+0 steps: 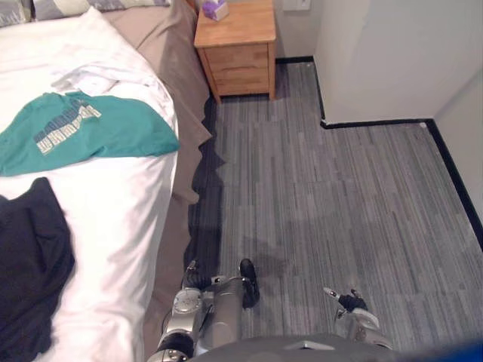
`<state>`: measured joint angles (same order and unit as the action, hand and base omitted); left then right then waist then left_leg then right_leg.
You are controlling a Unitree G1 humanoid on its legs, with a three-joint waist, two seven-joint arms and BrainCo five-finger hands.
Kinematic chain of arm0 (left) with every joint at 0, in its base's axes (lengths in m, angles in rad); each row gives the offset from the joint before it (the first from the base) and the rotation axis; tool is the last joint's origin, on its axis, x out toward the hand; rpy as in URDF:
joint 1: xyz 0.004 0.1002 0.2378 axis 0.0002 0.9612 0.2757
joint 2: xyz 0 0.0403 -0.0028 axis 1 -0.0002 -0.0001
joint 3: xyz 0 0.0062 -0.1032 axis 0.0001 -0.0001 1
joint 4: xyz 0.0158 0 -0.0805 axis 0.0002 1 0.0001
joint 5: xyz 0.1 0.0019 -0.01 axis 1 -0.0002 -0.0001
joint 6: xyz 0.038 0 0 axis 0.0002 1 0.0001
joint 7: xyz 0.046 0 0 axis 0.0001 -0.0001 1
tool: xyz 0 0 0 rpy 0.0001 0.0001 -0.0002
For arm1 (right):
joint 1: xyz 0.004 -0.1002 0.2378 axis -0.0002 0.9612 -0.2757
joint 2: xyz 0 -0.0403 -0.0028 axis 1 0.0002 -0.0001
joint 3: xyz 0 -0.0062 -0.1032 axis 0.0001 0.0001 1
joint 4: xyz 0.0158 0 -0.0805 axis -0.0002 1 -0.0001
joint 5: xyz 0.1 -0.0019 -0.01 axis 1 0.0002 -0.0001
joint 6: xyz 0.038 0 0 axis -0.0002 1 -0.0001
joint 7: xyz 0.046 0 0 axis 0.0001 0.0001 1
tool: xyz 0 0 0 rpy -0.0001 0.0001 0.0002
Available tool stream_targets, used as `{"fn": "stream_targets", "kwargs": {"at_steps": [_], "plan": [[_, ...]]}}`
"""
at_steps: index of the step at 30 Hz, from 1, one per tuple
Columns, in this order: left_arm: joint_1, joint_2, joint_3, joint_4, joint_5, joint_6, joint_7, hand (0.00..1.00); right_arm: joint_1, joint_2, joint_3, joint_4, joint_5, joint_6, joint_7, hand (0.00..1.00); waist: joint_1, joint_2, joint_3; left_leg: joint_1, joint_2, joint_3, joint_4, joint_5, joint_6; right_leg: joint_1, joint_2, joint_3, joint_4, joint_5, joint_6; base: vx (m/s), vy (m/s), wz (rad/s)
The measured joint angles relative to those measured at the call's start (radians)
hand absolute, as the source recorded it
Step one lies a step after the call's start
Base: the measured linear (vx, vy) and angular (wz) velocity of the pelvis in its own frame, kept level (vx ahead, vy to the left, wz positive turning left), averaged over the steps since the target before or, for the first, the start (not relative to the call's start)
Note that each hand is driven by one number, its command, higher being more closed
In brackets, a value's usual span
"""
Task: Tidy the bed and pick cloth on bed and put in laundry
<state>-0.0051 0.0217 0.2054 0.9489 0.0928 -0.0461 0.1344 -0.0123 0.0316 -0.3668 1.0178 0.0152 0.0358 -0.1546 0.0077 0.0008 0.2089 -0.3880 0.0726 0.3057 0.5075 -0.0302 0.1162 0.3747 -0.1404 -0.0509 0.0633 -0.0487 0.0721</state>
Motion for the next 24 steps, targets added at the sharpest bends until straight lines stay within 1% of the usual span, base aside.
{"fn": "stream_targets", "kwargs": {"at_steps": [1, 2, 3, 4, 5, 6, 7, 8, 9, 10, 11, 12, 13, 14, 15, 16, 17, 18, 19, 20, 21, 22, 23, 24], "plan": [[0.005, 0.000, -0.001, 0.004, 0.001, -0.001, 0.002, 0.00, 0.004, -0.001, -0.006, 0.005, -0.002, 0.000, 0.001, 0.00, 0.004, 0.005, -0.008, 0.001, 0.003, 0.008, 0.031, -0.005, 0.000, 0.002, 0.002, 0.011, 0.017, 0.035, 0.029, 0.29, 0.154, -0.04], [0.016, 0.005, -0.019, 0.016, 0.011, 0.003, 0.000, 0.00, 0.019, -0.002, -0.018, 0.016, -0.016, 0.001, 0.004, 0.00, 0.010, 0.002, -0.042, 0.064, -0.038, -0.012, -0.099, -0.013, -0.029, -0.013, -0.007, 0.015, 0.089, 0.067, 0.051, 0.21, 0.143, -0.03], [0.032, 0.008, -0.036, 0.019, 0.015, 0.006, -0.002, 0.00, 0.028, -0.010, -0.022, 0.029, -0.023, 0.001, 0.005, 0.00, 0.006, 0.007, -0.057, 0.110, -0.048, -0.016, -0.153, -0.052, -0.022, -0.031, -0.006, 0.014, 0.154, 0.072, 0.052, 0.34, 0.185, 0.27], [0.057, 0.031, -0.069, 0.038, 0.013, 0.011, -0.006, 0.00, 0.038, -0.013, -0.038, 0.049, -0.031, 0.002, 0.006, 0.00, -0.006, -0.031, -0.078, 0.212, -0.116, -0.029, -0.263, -0.092, -0.029, -0.112, -0.045, 0.024, 0.389, 0.106, 0.075, 0.30, 0.159, 0.37], [0.057, 0.033, -0.070, 0.047, 0.016, 0.013, -0.004, 0.00, 0.045, -0.014, -0.048, 0.054, -0.033, 0.003, 0.007, 0.00, -0.008, -0.035, -0.078, 0.244, -0.133, -0.045, -0.292, -0.101, -0.019, -0.150, -0.050, 0.039, 0.487, 0.171, 0.098, 0.27, 0.186, 0.63], [0.049, 0.037, -0.087, 0.054, 0.016, 0.015, -0.004, 0.00, 0.051, -0.033, -0.064, 0.058, -0.030, 0.004, 0.007, 0.00, -0.026, -0.027, -0.077, 0.298, -0.145, -0.065, -0.325, -0.115, -0.010, -0.236, -0.050, 0.067, 0.669, 0.319, 0.142, 0.11, 0.139, 0.49], [0.033, 0.038, -0.090, 0.074, 0.018, 0.021, -0.005, 0.00, 0.033, -0.045, -0.053, 0.057, -0.029, 0.002, 0.011, 0.00, -0.021, -0.018, -0.055, 0.345, -0.146, -0.084, -0.331, -0.128, -0.016, -0.347, -0.056, 0.059, 0.883, 0.194, 0.100, 0.07, 0.118, 0.45], [0.029, 0.039, -0.090, 0.089, 0.017, 0.021, -0.004, 0.00, 0.026, -0.045, -0.053, 0.051, -0.029, 0.001, 0.013, 0.00, -0.024, -0.013, -0.048, 0.374, -0.144, -0.097, -0.339, -0.131, -0.017, -0.393, -0.056, 0.047, 0.956, 0.115, 0.069, 0.01, 0.050, 0.47], [0.027, 0.042, -0.091, 0.101, 0.019, 0.029, -0.005, 0.00, 0.024, -0.045, -0.053, 0.025, -0.025, -0.002, 0.014, 0.00, -0.037, -0.003, -0.037, 0.436, -0.136, -0.127, -0.368, -0.131, -0.017, -0.464, -0.048, 0.026, 1.025, 0.000, 0.027, 0.17, 0.005, 0.60], [0.022, 0.041, -0.096, 0.101, 0.020, 0.034, -0.004, 0.00, 0.024, -0.048, -0.053, 0.016, -0.019, -0.009, 0.014, 0.00, -0.049, 0.008, -0.028, 0.502, -0.115, -0.150, -0.394, -0.132, -0.017, -0.509, -0.028, 0.009, 1.009, -0.092, -0.006, 0.27, -0.013, 0.65], [0.022, 0.040, -0.101, 0.101, 0.020, 0.035, -0.005, 0.00, 0.024, -0.049, -0.053, 0.009, -0.016, -0.010, 0.015, 0.00, -0.051, 0.015, -0.023, 0.532, -0.102, -0.157, -0.403, -0.131, -0.018, -0.530, -0.013, 0.007, 0.981, -0.126, -0.008, 0.44, -0.054, 0.66], [0.020, 0.039, -0.108, 0.101, 0.021, 0.035, -0.004, 0.00, 0.025, -0.047, -0.053, -0.002, -0.005, -0.011, 0.015, 0.00, -0.055, 0.023, -0.016, 0.573, -0.077, -0.165, -0.403, -0.133, -0.020, -0.576, 0.014, 0.008, 0.901, -0.173, -0.004, 0.35, -0.075, 0.55], [0.018, 0.038, -0.107, 0.100, 0.022, 0.035, -0.004, 0.00, 0.026, -0.044, -0.054, -0.005, 0.006, -0.013, 0.015, 0.00, -0.055, 0.022, -0.015, 0.592, -0.064, -0.174, -0.404, -0.135, -0.024, -0.596, 0.026, 0.010, 0.848, -0.185, -0.006, 0.31, -0.142, 0.76], [0.012, 0.035, -0.101, 0.096, 0.031, 0.035, -0.004, 0.00, 0.029, -0.038, -0.053, -0.020, 0.021, -0.015, 0.014, 0.00, -0.059, 0.017, -0.017, 0.623, -0.036, -0.191, -0.405, -0.154, -0.054, -0.629, 0.046, 0.012, 0.719, -0.193, -0.003, 0.04, -0.192, 0.89], [0.001, 0.023, -0.079, 0.094, 0.037, 0.034, -0.004, 0.00, 0.038, -0.030, -0.048, -0.032, 0.028, -0.017, 0.014, 0.00, -0.064, 0.011, -0.019, 0.642, -0.011, -0.209, -0.411, -0.200, -0.091, -0.656, 0.056, 0.013, 0.576, -0.181, 0.012, -0.09, -0.211, 0.96], [-0.008, 0.017, -0.076, 0.094, 0.038, 0.034, -0.004, 0.00, 0.043, -0.026, -0.044, -0.040, 0.034, -0.019, 0.014, 0.00, -0.068, 0.004, -0.017, 0.657, -0.002, -0.213, -0.421, -0.230, -0.119, -0.671, 0.056, 0.012, 0.491, -0.165, 0.021, -0.03, -0.226, 0.84], [-0.028, -0.004, -0.068, 0.099, 0.040, 0.036, -0.006, 0.00, 0.036, -0.036, -0.040, -0.039, 0.053, -0.021, 0.017, 0.00, -0.071, 0.015, -0.012, 0.687, 0.032, -0.224, -0.441, -0.275, -0.174, -0.672, 0.071, -0.019, 0.482, -0.183, -0.038, 0.25, -0.206, 0.32], [-0.025, -0.029, -0.069, 0.097, 0.042, 0.034, -0.007, 0.00, 0.028, -0.036, -0.041, -0.036, 0.053, -0.021, 0.015, 0.00, -0.047, 0.028, -0.017, 0.675, 0.036, -0.224, -0.440, -0.245, -0.175, -0.681, 0.083, -0.024, 0.499, -0.191, -0.053, 0.37, -0.190, 0.16], [-0.029, -0.035, -0.069, 0.097, 0.045, 0.034, -0.007, 0.00, 0.027, -0.030, -0.046, -0.035, 0.056, -0.021, 0.015, 0.00, -0.049, 0.024, -0.015, 0.669, 0.034, -0.226, -0.434, -0.224, -0.170, -0.686, 0.081, -0.024, 0.520, -0.199, -0.058, 0.40, -0.156, 0.12], [-0.033, -0.043, -0.068, 0.097, 0.050, 0.034, -0.007, 0.00, 0.022, -0.022, -0.060, -0.037, 0.058, -0.021, 0.015, 0.00, -0.066, 0.013, -0.006, 0.686, 0.032, -0.230, -0.426, -0.183, -0.167, -0.688, 0.070, -0.031, 0.571, -0.216, -0.076, 0.33, -0.148, 0.36], [-0.027, -0.050, -0.068, 0.097, 0.053, 0.033, -0.008, 0.00, 0.026, -0.022, -0.058, -0.036, 0.058, -0.021, 0.015, 0.00, -0.075, 0.017, -0.013, 0.689, 0.040, -0.235, -0.416, -0.160, -0.169, -0.665, 0.071, -0.050, 0.575, -0.242, -0.092, 0.34, -0.132, 0.34], [-0.022, -0.052, -0.068, 0.097, 0.056, 0.031, -0.008, 0.00, 0.030, -0.022, -0.057, -0.036, 0.058, -0.021, 0.015, 0.00, -0.075, 0.026, -0.021, 0.686, 0.049, -0.237, -0.400, -0.159, -0.171, -0.642, 0.079, -0.054, 0.547, -0.270, -0.090, 0.35, -0.119, 0.06], [-0.015, -0.054, -0.066, 0.097, 0.057, 0.029, -0.009, 0.00, 0.029, -0.023, -0.062, -0.033, 0.058, -0.020, 0.016, 0.00, -0.075, 0.044, -0.024, 0.682, 0.075, -0.239, -0.348, -0.165, -0.180, -0.591, 0.109, -0.059, 0.485, -0.304, -0.094, 0.33, -0.100, -0.01], [-0.008, -0.051, -0.056, 0.095, 0.057, 0.029, -0.014, 0.00, 0.029, -0.022, -0.062, -0.033, 0.059, -0.021, 0.016, 0.00, -0.076, 0.057, -0.024, 0.637, 0.098, -0.260, -0.235, -0.172, -0.191, -0.553, 0.127, -0.071, 0.443, -0.305, -0.095, 0.34, -0.148, 0.16]]}}
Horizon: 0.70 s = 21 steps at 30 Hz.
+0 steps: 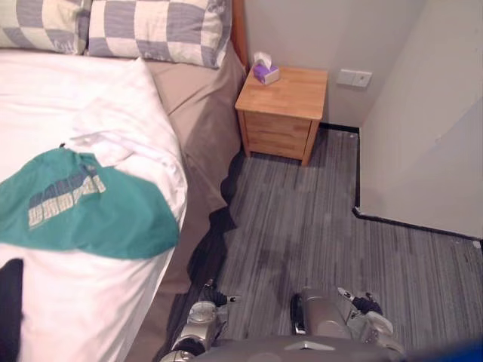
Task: Tidy the bed and pick cloth on bed and put in laundry
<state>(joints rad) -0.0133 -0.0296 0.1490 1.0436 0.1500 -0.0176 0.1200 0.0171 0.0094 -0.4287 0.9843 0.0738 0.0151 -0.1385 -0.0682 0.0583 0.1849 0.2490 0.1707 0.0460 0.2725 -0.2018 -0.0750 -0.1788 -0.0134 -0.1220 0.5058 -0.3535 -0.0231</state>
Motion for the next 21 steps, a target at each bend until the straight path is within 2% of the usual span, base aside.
{"fn": "stream_targets", "kwargs": {"at_steps": [1, 2, 3, 5, 6, 7, 9, 10, 11, 12, 13, 14, 15, 16, 17, 18, 19, 20, 21], "plan": [[0.007, 0.000, 0.027, -0.007, 0.000, 0.001, -0.005, 0.00, 0.007, 0.001, 0.003, -0.007, -0.001, 0.001, 0.000, 0.00, -0.004, 0.002, 0.002, -0.100, 0.020, -0.040, 0.240, 0.029, -0.046, 0.068, 0.017, -0.015, -0.055, -0.001, -0.006, 0.25, -0.148, 0.33], [0.012, -0.002, 0.033, -0.028, -0.001, 0.003, -0.006, 0.00, 0.014, 0.000, 0.008, -0.008, -0.001, 0.001, -0.001, 0.00, 0.000, 0.006, 0.006, -0.184, 0.035, -0.071, 0.433, 0.105, -0.090, 0.124, 0.027, -0.028, -0.096, -0.001, -0.017, 0.30, -0.131, 0.30], [0.043, -0.001, 0.037, -0.080, -0.002, 0.002, -0.007, 0.00, 0.020, -0.001, 0.022, -0.014, -0.003, 0.000, -0.002, 0.00, 0.006, 0.006, 0.010, -0.291, 0.064, -0.082, 0.674, 0.121, -0.107, 0.194, 0.046, -0.031, -0.142, -0.004, -0.033, 0.30, -0.070, 0.03], [0.062, 0.009, 0.047, -0.117, -0.012, 0.003, -0.004, 0.00, 0.019, -0.009, 0.064, -0.010, -0.010, 0.003, -0.005, 0.00, 0.029, 0.010, 0.010, -0.384, 0.096, -0.029, 0.858, 0.110, -0.093, 0.282, 0.055, -0.026, -0.204, -0.005, -0.051, 0.31, -0.025, -0.14], [0.071, 0.015, 0.050, -0.132, -0.022, 0.002, -0.002, 0.00, 0.019, -0.011, 0.085, -0.007, -0.012, 0.005, -0.006, 0.00, 0.034, 0.005, 0.009, -0.430, 0.108, 0.012, 0.895, 0.093, -0.070, 0.331, 0.052, -0.018, -0.245, -0.004, -0.052, 0.22, 0.035, -0.16], [0.076, 0.022, 0.052, -0.141, -0.026, 0.000, 0.005, 0.00, 0.017, -0.011, 0.096, -0.006, -0.017, 0.010, -0.011, 0.00, 0.041, 0.002, 0.008, -0.489, 0.111, 0.057, 0.884, 0.054, -0.045, 0.381, 0.042, -0.004, -0.292, -0.004, -0.052, 0.14, 0.112, -0.27], [0.068, 0.022, 0.060, -0.154, -0.066, -0.004, 0.013, 0.00, 0.006, -0.010, 0.084, 0.012, -0.020, 0.017, -0.017, 0.00, 0.063, -0.006, 0.014, -0.552, 0.081, 0.128, 0.755, -0.018, -0.019, 0.439, 0.010, 0.019, -0.336, 0.001, -0.044, 0.04, 0.188, -0.31], [0.065, 0.028, 0.058, -0.153, -0.088, -0.015, 0.015, 0.00, -0.016, -0.008, 0.067, 0.054, -0.020, 0.026, -0.020, 0.00, 0.073, -0.029, 0.028, -0.568, 0.009, 0.170, 0.552, -0.047, 0.015, 0.477, -0.043, 0.020, -0.335, 0.005, -0.032, 0.15, 0.188, -0.14], [0.063, 0.031, 0.052, -0.151, -0.089, -0.016, 0.017, 0.00, -0.021, -0.008, 0.059, 0.067, -0.022, 0.029, -0.020, 0.00, 0.074, -0.034, 0.028, -0.564, -0.025, 0.188, 0.413, -0.020, 0.027, 0.487, -0.061, 0.017, -0.326, 0.009, -0.019, 0.26, 0.245, -0.04], [0.066, 0.033, 0.035, -0.149, -0.089, -0.017, 0.017, 0.00, -0.019, -0.014, 0.045, 0.075, -0.024, 0.032, -0.020, 0.00, 0.073, -0.019, 0.022, -0.544, -0.064, 0.231, 0.128, 0.144, 0.107, 0.504, -0.058, 0.015, -0.313, 0.018, 0.013, 0.40, 0.224, 0.20], [0.053, 0.059, 0.025, -0.115, -0.090, -0.021, 0.018, 0.00, -0.021, 0.001, 0.049, 0.097, -0.034, 0.035, -0.018, 0.00, 0.075, -0.066, 0.014, -0.501, -0.117, 0.286, 0.075, 0.155, 0.160, 0.516, -0.112, 0.018, -0.303, 0.026, 0.032, 0.43, 0.231, 0.37], [0.045, 0.065, 0.021, -0.108, -0.090, -0.021, 0.019, 0.00, -0.022, 0.006, 0.048, 0.105, -0.041, 0.034, -0.016, 0.00, 0.066, -0.076, 0.007, -0.502, -0.128, 0.291, 0.064, 0.158, 0.166, 0.512, -0.116, 0.018, -0.308, 0.054, 0.045, 0.46, 0.267, 0.68], [0.034, 0.091, 0.017, -0.094, -0.090, -0.021, 0.018, 0.00, -0.037, 0.018, 0.043, 0.109, -0.047, 0.033, -0.016, 0.00, 0.057, -0.082, 0.007, -0.539, -0.109, 0.382, 0.130, 0.154, 0.176, 0.533, -0.114, 0.021, -0.359, 0.142, 0.075, 0.29, 0.280, 0.60], [0.033, 0.092, 0.028, -0.084, -0.102, -0.021, 0.016, 0.00, -0.044, 0.020, 0.043, 0.111, -0.052, 0.034, -0.018, 0.00, 0.059, -0.082, 0.010, -0.559, -0.070, 0.458, 0.208, 0.139, 0.198, 0.555, -0.113, 0.026, -0.391, 0.190, 0.091, 0.23, 0.367, 0.55], [0.034, 0.096, 0.054, -0.082, -0.101, -0.029, 0.016, 0.00, -0.050, 0.019, 0.046, 0.110, -0.056, 0.034, -0.021, 0.00, 0.075, -0.072, 0.009, -0.577, -0.018, 0.568, 0.320, 0.081, 0.220, 0.594, -0.085, 0.024, -0.406, 0.265, 0.117, 0.22, 0.343, 0.49], [0.046, 0.091, 0.046, -0.067, -0.100, -0.018, 0.009, 0.00, -0.019, 0.007, 0.045, 0.105, -0.060, 0.034, -0.017, 0.00, 0.082, -0.061, -0.023, -0.515, -0.063, 0.572, 0.177, 0.053, 0.245, 0.586, -0.093, 0.018, -0.321, 0.279, 0.122, 0.27, 0.295, 0.50], [0.061, 0.083, 0.044, -0.066, -0.101, -0.014, 0.008, 0.00, -0.001, -0.007, 0.046, 0.109, -0.061, 0.034, -0.016, 0.00, 0.077, -0.058, -0.037, -0.469, -0.086, 0.562, 0.127, -0.012, 0.246, 0.568, -0.092, 0.015, -0.241, 0.280, 0.124, 0.35, 0.253, 1.17], [0.059, 0.080, 0.027, -0.046, -0.113, -0.003, -0.019, 0.00, -0.005, -0.015, 0.039, 0.125, -0.082, 0.035, -0.007, 0.00, 0.060, -0.089, -0.037, -0.401, -0.179, 0.493, 0.054, -0.019, 0.256, 0.491, -0.130, -0.011, 0.022, 0.365, 0.225, 0.25, 0.177, 1.22], [0.051, 0.093, 0.001, -0.038, -0.118, 0.008, -0.046, 0.00, -0.003, -0.022, 0.031, 0.131, -0.093, 0.036, -0.004, 0.00, 0.051, -0.090, -0.035, -0.380, -0.198, 0.463, 0.037, -0.020, 0.258, 0.443, -0.136, -0.005, 0.135, 0.436, 0.255, 0.28, 0.144, 1.73]]}}
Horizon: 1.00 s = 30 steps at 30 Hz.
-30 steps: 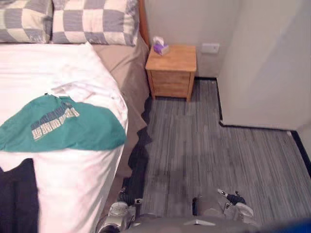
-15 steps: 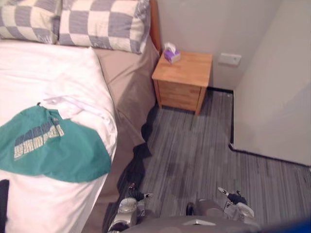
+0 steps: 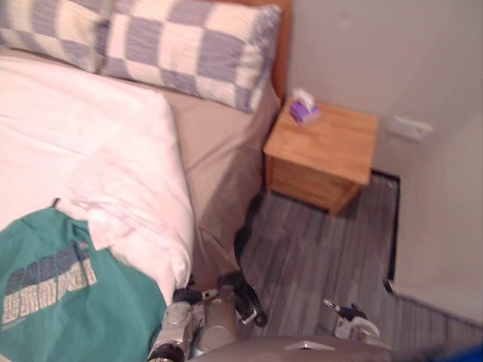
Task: Tidy the bed and pick cloth on bed and put in laundry
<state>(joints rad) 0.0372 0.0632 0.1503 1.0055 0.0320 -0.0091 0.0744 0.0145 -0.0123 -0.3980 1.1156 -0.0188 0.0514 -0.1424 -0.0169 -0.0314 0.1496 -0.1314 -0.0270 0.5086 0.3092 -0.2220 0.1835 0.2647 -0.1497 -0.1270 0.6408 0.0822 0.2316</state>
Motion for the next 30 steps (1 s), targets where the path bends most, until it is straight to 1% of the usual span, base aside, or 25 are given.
{"fn": "stream_targets", "kwargs": {"at_steps": [1, 2, 4, 5, 6, 7, 8, 9, 10, 11, 12, 13, 14, 15, 16, 17, 18, 19, 20, 23, 25, 26, 27, 29, 30], "plan": [[-0.021, 0.005, -0.028, 0.027, -0.003, 0.028, -0.037, 0.00, -0.016, -0.007, -0.010, -0.002, -0.010, 0.000, 0.007, 0.00, -0.016, 0.009, 0.013, 0.038, -0.015, -0.053, -0.019, 0.006, -0.010, -0.112, -0.012, -0.008, 0.230, -0.031, -0.001, 0.17, 0.051, 1.48], [-0.031, 0.002, -0.033, 0.050, -0.010, 0.051, -0.055, 0.00, -0.027, -0.011, 0.000, -0.024, -0.038, -0.001, 0.011, 0.00, -0.027, 0.021, 0.025, 0.082, -0.017, -0.108, -0.039, 0.011, -0.017, -0.196, -0.047, -0.058, 0.387, -0.092, -0.019, 0.12, 0.012, 1.44], [-0.041, 0.002, -0.028, 0.076, -0.016, 0.064, -0.057, 0.00, -0.026, -0.014, 0.021, -0.051, -0.048, -0.004, 0.015, 0.00, -0.029, 0.026, 0.034, 0.151, -0.015, -0.176, -0.080, 0.027, -0.042, -0.270, -0.097, -0.113, 0.448, -0.169, -0.081, -0.11, -0.024, 1.25], [-0.039, 0.002, -0.008, 0.079, -0.023, 0.065, -0.042, 0.00, -0.026, -0.018, 0.036, -0.059, -0.067, -0.004, 0.017, 0.00, -0.021, 0.030, 0.045, 0.204, -0.009, -0.233, -0.114, 0.042, -0.064, -0.309, -0.115, -0.119, 0.420, -0.229, -0.119, -0.24, -0.056, 1.55], [-0.034, -0.006, 0.003, 0.076, -0.024, 0.057, -0.009, 0.00, -0.027, -0.031, 0.056, -0.058, -0.082, -0.004, 0.020, 0.00, -0.017, 0.026, 0.049, 0.240, 0.005, -0.291, -0.136, 0.056, -0.086, -0.327, -0.124, -0.109, 0.332, -0.277, -0.119, -0.26, -0.070, 1.46], [-0.030, -0.009, 0.010, 0.076, -0.023, 0.044, 0.007, 0.00, -0.026, -0.037, 0.065, -0.055, -0.087, -0.003, 0.021, 0.00, -0.016, 0.025, 0.048, 0.250, 0.010, -0.331, -0.144, 0.060, -0.097, -0.330, -0.121, -0.103, 0.267, -0.296, -0.115, -0.33, -0.073, 1.67], [-0.020, -0.010, 0.011, 0.073, -0.022, 0.016, 0.024, 0.00, -0.028, -0.043, 0.077, -0.047, -0.096, -0.003, 0.021, 0.00, -0.014, 0.021, 0.048, 0.253, 0.016, -0.403, -0.157, 0.063, -0.127, -0.325, -0.112, -0.071, 0.089, -0.304, -0.115, -0.36, -0.124, 1.82], [-0.017, -0.003, 0.012, 0.067, -0.019, -0.006, 0.037, 0.00, -0.023, -0.043, 0.094, -0.031, -0.109, -0.003, 0.020, 0.00, -0.001, -0.005, 0.046, 0.233, -0.006, -0.482, -0.165, 0.066, -0.147, -0.311, -0.099, 0.032, -0.130, -0.286, -0.105, -0.28, -0.186, 1.93], [-0.017, 0.007, 0.013, 0.057, -0.017, -0.013, 0.039, 0.00, -0.020, -0.037, 0.094, -0.020, -0.112, -0.003, 0.022, 0.00, 0.003, -0.029, 0.044, 0.212, -0.029, -0.523, -0.168, 0.070, -0.159, -0.295, -0.099, 0.089, -0.206, -0.322, -0.115, -0.08, -0.360, 1.87], [-0.019, 0.013, 0.016, 0.047, -0.010, -0.020, 0.041, 0.00, -0.017, -0.031, 0.087, -0.006, -0.113, 0.002, 0.022, 0.00, 0.012, -0.045, 0.044, 0.187, -0.034, -0.565, -0.183, 0.078, -0.161, -0.262, -0.097, 0.098, -0.267, -0.396, -0.119, 0.23, -0.437, 1.79], [-0.020, -0.023, 0.063, 0.026, -0.011, -0.027, 0.044, 0.00, -0.011, -0.040, 0.071, -0.009, -0.114, 0.007, 0.020, 0.00, 0.023, -0.015, 0.039, 0.135, -0.016, -0.560, -0.114, 0.084, -0.166, -0.250, -0.075, 0.056, -0.292, -0.425, -0.083, 0.32, -0.471, 2.31], [-0.002, -0.039, 0.096, 0.005, -0.010, -0.028, 0.047, 0.00, 0.007, -0.040, 0.072, -0.022, -0.113, 0.007, 0.021, 0.00, 0.021, -0.003, 0.044, 0.103, -0.015, -0.545, -0.031, 0.074, -0.166, -0.200, -0.028, 0.085, -0.308, -0.392, -0.088, 0.33, -0.294, 2.11], [0.004, -0.046, 0.100, -0.005, -0.009, -0.029, 0.050, 0.00, 0.022, -0.042, 0.074, -0.029, -0.113, 0.008, 0.021, 0.00, 0.021, 0.003, 0.043, 0.104, -0.015, -0.549, -0.014, 0.071, -0.177, -0.185, -0.003, 0.114, -0.297, -0.382, -0.113, 0.26, -0.113, 2.21], [0.015, -0.057, 0.106, -0.018, -0.002, -0.033, 0.055, 0.00, 0.046, -0.056, 0.100, -0.054, -0.113, 0.007, 0.022, 0.00, 0.027, 0.028, 0.033, 0.107, 0.000, -0.572, -0.008, 0.065, -0.178, -0.205, 0.056, 0.173, -0.211, -0.382, -0.115, 0.17, -0.057, 1.82], [0.010, -0.061, 0.108, -0.028, 0.003, -0.031, 0.056, 0.00, 0.055, -0.052, 0.118, -0.072, -0.112, 0.007, 0.022, 0.00, 0.025, 0.033, 0.030, 0.120, 0.040, -0.589, -0.051, 0.056, -0.194, -0.240, 0.087, 0.180, -0.140, -0.389, -0.125, 0.13, -0.092, 1.96], [0.013, -0.054, 0.130, -0.040, 0.001, -0.032, 0.055, 0.00, 0.065, -0.031, 0.145, -0.085, -0.111, 0.006, 0.024, 0.00, 0.039, -0.009, 0.015, 0.109, 0.033, -0.622, -0.088, 0.078, -0.229, -0.225, 0.091, 0.187, -0.166, -0.419, -0.174, 0.09, -0.189, 1.36], [0.014, -0.051, 0.142, -0.043, 0.000, -0.034, 0.056, 0.00, 0.061, -0.022, 0.161, -0.086, -0.111, 0.006, 0.025, 0.00, 0.050, -0.042, 0.007, 0.108, 0.026, -0.634, -0.102, 0.083, -0.236, -0.199, 0.094, 0.181, -0.213, -0.428, -0.191, 0.13, -0.215, 0.81], [0.008, -0.052, 0.147, -0.039, 0.001, -0.036, 0.055, 0.00, 0.049, -0.009, 0.176, -0.087, -0.111, 0.005, 0.027, 0.00, 0.076, -0.038, 0.010, 0.101, 0.044, -0.643, -0.100, 0.086, -0.246, -0.177, 0.116, 0.176, -0.262, -0.415, -0.209, 0.16, -0.219, 0.25], [0.011, -0.061, 0.145, -0.039, 0.005, -0.036, 0.055, 0.00, 0.038, 0.009, 0.183, -0.090, -0.111, -0.002, 0.031, 0.00, 0.077, -0.030, 0.006, 0.098, 0.060, -0.651, -0.101, 0.089, -0.251, -0.159, 0.134, 0.167, -0.290, -0.396, -0.218, 0.13, -0.180, 0.14], [0.019, -0.068, 0.146, -0.040, 0.023, -0.038, 0.055, 0.00, 0.026, 0.021, 0.230, -0.098, -0.107, -0.005, 0.044, 0.00, 0.073, -0.010, 0.003, 0.087, 0.061, -0.666, -0.111, 0.107, -0.261, -0.127, 0.141, 0.149, -0.347, -0.384, -0.235, 0.11, -0.095, 0.31], [0.019, -0.072, 0.146, -0.042, 0.023, -0.039, 0.055, 0.00, 0.022, 0.019, 0.239, -0.098, -0.103, -0.004, 0.047, 0.00, 0.059, -0.002, 0.014, 0.049, 0.061, -0.626, -0.093, 0.149, -0.251, -0.118, 0.125, 0.088, -0.368, -0.365, -0.235, 0.06, -0.009, 0.71], [0.017, -0.076, 0.158, -0.042, 0.016, -0.040, 0.057, 0.00, 0.026, 0.009, 0.237, -0.099, -0.103, -0.005, 0.046, 0.00, 0.051, 0.002, 0.023, 0.031, 0.097, -0.482, -0.070, 0.133, -0.229, -0.113, 0.125, 0.044, -0.391, -0.346, -0.229, 0.09, 0.086, 0.73], [0.008, -0.084, 0.178, -0.041, 0.017, -0.040, 0.057, 0.00, 0.025, 0.001, 0.230, -0.099, -0.103, -0.005, 0.041, 0.00, 0.054, 0.025, 0.029, 0.020, 0.138, -0.316, -0.029, 0.103, -0.208, -0.104, 0.127, 0.018, -0.394, -0.346, -0.229, 0.09, 0.090, 0.55], [0.007, -0.084, 0.184, -0.037, 0.017, -0.038, 0.057, 0.00, 0.026, 0.003, 0.198, -0.097, -0.097, -0.004, 0.038, 0.00, 0.053, 0.023, 0.035, 0.028, 0.168, -0.219, -0.011, 0.098, -0.204, -0.082, 0.118, 0.008, -0.395, -0.347, -0.229, 0.10, 0.072, 0.29], [0.006, -0.081, 0.183, -0.028, 0.021, -0.038, 0.057, 0.00, 0.029, 0.007, 0.158, -0.093, -0.077, -0.004, 0.037, 0.00, 0.052, 0.025, 0.028, 0.054, 0.144, -0.226, -0.046, 0.111, -0.198, -0.070, 0.105, 0.007, -0.396, -0.347, -0.227, 0.12, 0.075, 0.15]]}}
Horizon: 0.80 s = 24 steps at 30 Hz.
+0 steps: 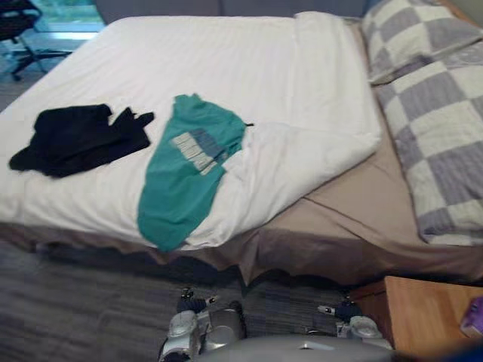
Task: Tidy the bed and pick cloth on bed and put in laundry
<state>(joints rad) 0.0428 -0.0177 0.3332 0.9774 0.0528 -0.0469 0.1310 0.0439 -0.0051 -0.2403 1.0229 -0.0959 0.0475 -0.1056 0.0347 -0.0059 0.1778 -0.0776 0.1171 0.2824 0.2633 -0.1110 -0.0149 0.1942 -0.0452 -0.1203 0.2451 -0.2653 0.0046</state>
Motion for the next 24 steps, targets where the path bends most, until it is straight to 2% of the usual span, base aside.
{"fn": "stream_targets", "kwargs": {"at_steps": [1, 2, 5, 8, 11, 12, 14, 16, 17, 19, 20, 22, 24], "plan": [[0.000, 0.000, 0.000, 0.010, 0.001, 0.001, 0.000, 0.00, 0.002, 0.007, -0.022, 0.001, 0.013, 0.000, 0.000, 0.00, -0.004, -0.008, -0.003, 0.020, -0.019, -0.002, -0.040, 0.017, 0.002, 0.002, -0.012, 0.000, 0.000, 0.000, 0.001, 0.12, 0.121, 0.14], [0.001, 0.012, 0.000, 0.032, 0.003, 0.003, -0.001, 0.00, 0.003, 0.028, -0.072, 0.005, 0.054, 0.000, -0.002, 0.00, -0.023, -0.030, -0.013, 0.082, -0.063, -0.004, -0.172, 0.075, 0.006, 0.001, -0.034, 0.003, -0.001, 0.007, 0.013, 0.09, 0.123, 0.13], [0.000, 0.017, 0.001, 0.065, 0.004, 0.012, 0.000, 0.00, 0.010, 0.043, -0.176, 0.005, 0.121, 0.001, -0.015, 0.00, -0.037, -0.025, -0.020, 0.168, -0.093, 0.000, -0.368, 0.169, 0.004, -0.006, -0.035, 0.020, -0.001, 0.022, 0.033, 0.05, 0.101, 0.03], [0.003, 0.024, 0.009, 0.067, 0.002, 0.019, 0.000, 0.00, 0.037, 0.039, -0.265, 0.006, 0.205, 0.002, -0.035, 0.00, -0.043, -0.027, -0.025, 0.171, -0.095, 0.010, -0.369, 0.169, 0.005, -0.007, -0.037, 0.035, 0.000, 0.027, 0.034, 0.00, 0.051, -0.08], [0.009, 0.028, 0.040, 0.068, 0.002, 0.023, 0.000, 0.00, 0.050, 0.017, -0.342, 0.013, 0.241, 0.013, -0.057, 0.00, -0.050, -0.026, -0.028, 0.177, -0.095, 0.013, -0.370, 0.168, 0.004, 0.006, -0.035, 0.050, -0.005, 0.027, 0.034, -0.06, 0.003, -0.08], [0.009, 0.027, 0.054, 0.068, 0.002, 0.037, -0.001, 0.00, 0.064, -0.018, -0.345, 0.012, 0.275, 0.030, -0.061, 0.00, -0.053, -0.022, -0.030, 0.177, -0.095, 0.013, -0.370, 0.164, 0.010, 0.010, -0.034, 0.051, -0.011, 0.027, 0.034, -0.04, -0.011, -0.02], [0.014, 0.029, 0.071, 0.069, -0.001, 0.045, 0.001, 0.00, 0.065, -0.049, -0.388, -0.001, 0.278, 0.033, -0.074, 0.00, -0.057, -0.016, -0.034, 0.174, -0.094, 0.015, -0.370, 0.164, 0.010, 0.010, -0.034, 0.051, -0.018, 0.027, 0.034, -0.05, -0.012, -0.02], [0.029, 0.038, 0.071, 0.069, 0.000, 0.042, 0.000, 0.00, 0.045, -0.123, -0.483, -0.067, 0.284, 0.032, -0.099, 0.00, -0.071, -0.007, -0.040, 0.163, -0.095, 0.024, -0.370, 0.164, 0.009, 0.004, -0.036, 0.052, -0.031, 0.027, 0.034, -0.05, -0.004, -0.04], [0.036, 0.042, 0.070, 0.069, 0.000, 0.042, 0.000, 0.00, 0.036, -0.150, -0.490, -0.096, 0.290, 0.032, -0.105, 0.00, -0.073, -0.008, -0.040, 0.162, -0.095, 0.029, -0.370, 0.164, 0.009, 0.004, -0.037, 0.053, -0.036, 0.027, 0.034, -0.04, 0.006, -0.10], [0.053, 0.050, 0.069, 0.068, 0.002, 0.042, 0.000, 0.00, 0.031, -0.195, -0.482, -0.273, 0.289, 0.032, -0.151, 0.00, -0.077, -0.003, -0.042, 0.160, -0.097, 0.040, -0.370, 0.165, 0.008, 0.004, -0.041, 0.058, -0.054, 0.023, 0.033, -0.04, 0.005, -0.17], [0.060, 0.057, 0.065, 0.068, 0.003, 0.042, 0.000, 0.00, 0.028, -0.208, -0.467, -0.401, 0.275, 0.032, -0.175, 0.00, -0.077, -0.010, -0.044, 0.149, -0.105, 0.043, -0.370, 0.166, 0.008, 0.000, -0.048, 0.058, -0.070, 0.006, 0.033, -0.05, -0.007, -0.11], [0.065, 0.067, 0.057, 0.068, 0.008, 0.042, -0.001, 0.00, 0.005, -0.240, -0.462, -0.541, 0.228, 0.031, -0.206, 0.00, -0.088, -0.018, -0.046, 0.127, -0.116, 0.039, -0.370, 0.170, 0.007, -0.016, -0.060, 0.049, -0.083, -0.020, 0.029, 0.00, -0.015, 0.14], [0.091, 0.083, 0.016, 0.067, 0.009, 0.041, -0.001, 0.00, -0.051, -0.294, -0.454, -0.598, 0.149, 0.032, -0.242, 0.00, -0.097, -0.025, -0.045, 0.129, -0.123, 0.033, -0.370, 0.183, 0.016, -0.013, -0.065, 0.040, -0.087, -0.022, 0.033, 0.03, 0.019, 0.18]]}}
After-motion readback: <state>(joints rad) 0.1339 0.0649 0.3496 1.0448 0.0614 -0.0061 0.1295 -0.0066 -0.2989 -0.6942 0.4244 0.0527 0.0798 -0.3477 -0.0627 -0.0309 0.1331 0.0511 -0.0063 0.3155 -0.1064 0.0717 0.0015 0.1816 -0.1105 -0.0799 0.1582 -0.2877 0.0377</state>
